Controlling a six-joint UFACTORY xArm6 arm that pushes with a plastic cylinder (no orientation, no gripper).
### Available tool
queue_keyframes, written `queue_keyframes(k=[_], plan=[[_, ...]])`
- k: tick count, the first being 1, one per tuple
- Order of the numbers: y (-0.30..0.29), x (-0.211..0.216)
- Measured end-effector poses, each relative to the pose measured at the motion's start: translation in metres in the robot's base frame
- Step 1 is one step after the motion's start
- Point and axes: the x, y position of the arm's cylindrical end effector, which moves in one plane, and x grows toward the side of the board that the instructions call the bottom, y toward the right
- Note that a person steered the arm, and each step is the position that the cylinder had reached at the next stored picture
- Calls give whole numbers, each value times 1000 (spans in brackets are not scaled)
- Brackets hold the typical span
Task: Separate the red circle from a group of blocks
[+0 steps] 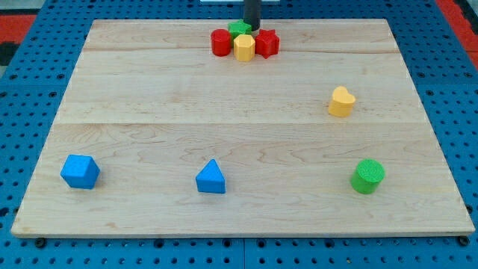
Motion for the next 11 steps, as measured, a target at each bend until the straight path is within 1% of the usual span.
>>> queue_keyframes(k=[3,4,5,6,8,9,10,11], plan=[[-14,-14],[-43,-14],[-52,-11],[-36,1],[-26,31],[-8,42],[45,42],[70,41]])
